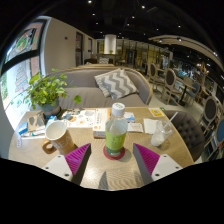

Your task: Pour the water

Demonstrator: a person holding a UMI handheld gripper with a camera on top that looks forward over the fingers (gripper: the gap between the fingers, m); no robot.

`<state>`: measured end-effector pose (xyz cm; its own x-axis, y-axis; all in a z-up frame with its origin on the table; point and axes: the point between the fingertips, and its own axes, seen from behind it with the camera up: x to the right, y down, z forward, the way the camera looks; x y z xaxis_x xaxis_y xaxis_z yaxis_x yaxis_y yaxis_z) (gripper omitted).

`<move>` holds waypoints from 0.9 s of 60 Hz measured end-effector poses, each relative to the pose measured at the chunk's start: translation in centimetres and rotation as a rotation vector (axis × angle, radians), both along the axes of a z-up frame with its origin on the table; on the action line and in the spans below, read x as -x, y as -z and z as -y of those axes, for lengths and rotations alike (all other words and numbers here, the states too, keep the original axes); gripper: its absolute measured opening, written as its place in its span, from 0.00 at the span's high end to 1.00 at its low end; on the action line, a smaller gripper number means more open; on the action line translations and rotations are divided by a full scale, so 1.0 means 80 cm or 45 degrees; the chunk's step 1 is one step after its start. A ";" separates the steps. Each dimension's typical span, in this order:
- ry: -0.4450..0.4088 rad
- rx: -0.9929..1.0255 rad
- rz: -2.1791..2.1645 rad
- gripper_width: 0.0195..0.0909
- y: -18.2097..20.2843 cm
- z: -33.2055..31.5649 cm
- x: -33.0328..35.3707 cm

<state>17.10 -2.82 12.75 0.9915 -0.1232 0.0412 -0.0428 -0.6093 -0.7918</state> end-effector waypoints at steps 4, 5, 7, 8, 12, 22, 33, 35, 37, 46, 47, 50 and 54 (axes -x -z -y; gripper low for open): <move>0.017 0.039 -0.016 0.08 -0.020 0.038 0.017; 0.019 0.043 -0.019 0.08 -0.026 0.047 0.022; 0.031 0.055 -0.022 0.08 -0.037 0.065 0.029; 0.039 0.062 -0.021 0.08 -0.042 0.075 0.033; 0.056 0.071 -0.018 0.08 -0.065 0.111 0.051; 0.094 0.084 -0.029 0.08 -0.105 0.185 0.088; 0.089 0.084 -0.036 0.08 -0.123 0.230 0.117; 0.087 0.086 -0.027 0.08 -0.124 0.235 0.119; 0.083 0.084 -0.015 0.08 -0.124 0.241 0.118; 0.078 0.084 -0.006 0.08 -0.131 0.257 0.117; 0.078 0.083 -0.003 0.08 -0.131 0.258 0.116; 0.074 0.076 0.010 0.08 -0.134 0.259 0.112; 0.080 0.066 0.026 0.08 -0.139 0.259 0.106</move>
<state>8.64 -23.52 23.87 0.9808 -0.1820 0.0695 -0.0660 -0.6463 -0.7603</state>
